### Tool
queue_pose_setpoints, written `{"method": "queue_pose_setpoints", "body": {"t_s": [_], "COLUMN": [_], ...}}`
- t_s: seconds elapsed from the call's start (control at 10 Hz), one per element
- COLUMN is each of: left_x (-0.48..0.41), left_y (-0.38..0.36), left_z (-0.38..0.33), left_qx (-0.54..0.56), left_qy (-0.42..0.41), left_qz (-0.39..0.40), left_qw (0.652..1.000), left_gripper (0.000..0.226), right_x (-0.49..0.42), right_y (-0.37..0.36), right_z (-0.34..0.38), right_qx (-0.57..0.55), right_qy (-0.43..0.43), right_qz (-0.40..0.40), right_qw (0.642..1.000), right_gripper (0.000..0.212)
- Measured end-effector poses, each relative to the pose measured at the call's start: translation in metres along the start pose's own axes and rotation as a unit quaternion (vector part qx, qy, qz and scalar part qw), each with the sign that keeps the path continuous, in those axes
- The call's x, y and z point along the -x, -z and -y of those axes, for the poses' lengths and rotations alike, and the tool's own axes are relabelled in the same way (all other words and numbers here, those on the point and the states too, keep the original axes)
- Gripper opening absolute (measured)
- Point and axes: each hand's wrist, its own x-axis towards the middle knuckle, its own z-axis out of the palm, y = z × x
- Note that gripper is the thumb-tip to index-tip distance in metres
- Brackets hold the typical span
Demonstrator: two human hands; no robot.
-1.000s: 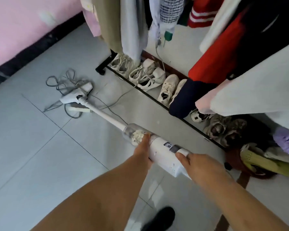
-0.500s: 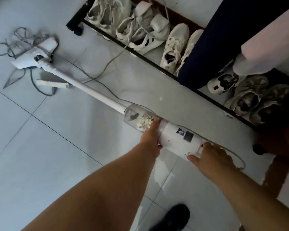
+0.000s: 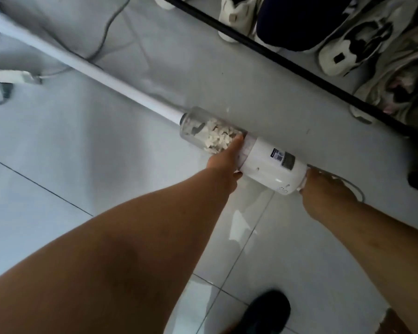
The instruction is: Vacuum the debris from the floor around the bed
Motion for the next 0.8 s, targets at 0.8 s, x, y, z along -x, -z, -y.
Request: {"method": "queue_pose_setpoints", "body": {"t_s": [0.8], "left_x": [-0.02], "left_y": [-0.034], "left_z": [0.0], "left_qx": [-0.165], "left_qy": [-0.008], "left_qz": [0.033], "left_qw": [0.986], "left_gripper": [0.018], "right_x": [-0.015], "right_y": [-0.032], "right_z": [0.01], "right_qx": [-0.107], "right_qy": [-0.085], "right_qz": [-0.149], "right_qw": [0.979], "right_gripper": [0.084]}}
